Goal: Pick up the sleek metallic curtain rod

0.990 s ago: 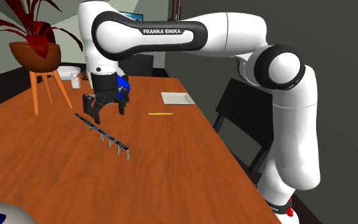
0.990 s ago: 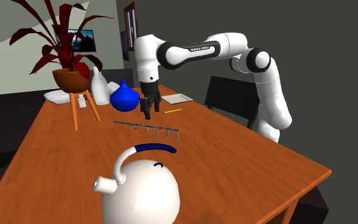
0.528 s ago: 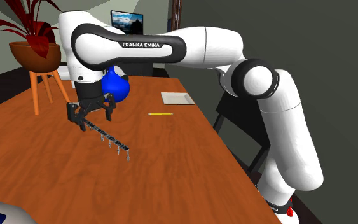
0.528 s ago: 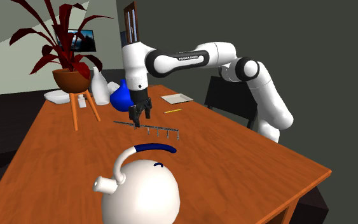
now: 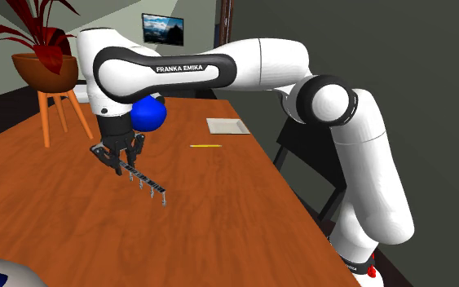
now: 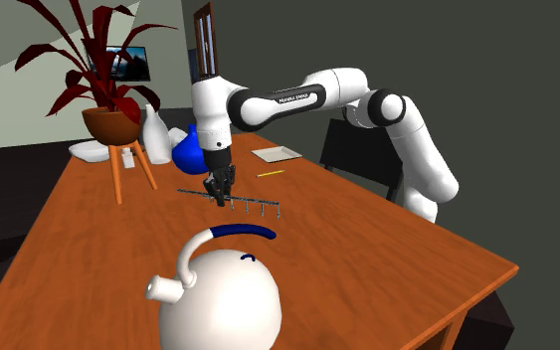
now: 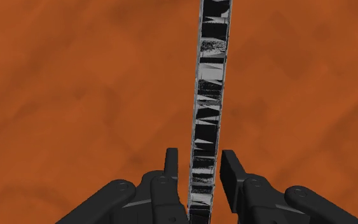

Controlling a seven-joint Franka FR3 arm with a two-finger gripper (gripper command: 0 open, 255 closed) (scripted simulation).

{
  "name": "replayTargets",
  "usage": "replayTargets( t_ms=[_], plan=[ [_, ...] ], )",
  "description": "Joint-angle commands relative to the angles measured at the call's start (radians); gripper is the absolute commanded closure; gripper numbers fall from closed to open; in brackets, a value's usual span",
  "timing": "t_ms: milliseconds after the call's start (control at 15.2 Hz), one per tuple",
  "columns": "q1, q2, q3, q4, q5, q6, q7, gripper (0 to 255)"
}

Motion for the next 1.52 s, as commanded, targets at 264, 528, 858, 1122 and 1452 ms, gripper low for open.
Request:
replayTargets(
  t_ms=[264, 528, 858, 1122, 1452],
  plan=[
    [0.0, 0.0, 0.0, 0.0, 0.0, 0.001, 0.0, 255],
    [0.002, 0.0, 0.0, 0.014, 0.0, -0.013, -0.001, 255],
    [0.016, 0.014, 0.0, 0.104, -0.003, -0.089, -0.004, 255],
    [0.031, 0.034, -0.001, 0.193, -0.009, -0.156, -0.006, 255],
    [0.061, 0.078, -0.006, 0.339, -0.022, -0.256, -0.011, 255]
  ],
)
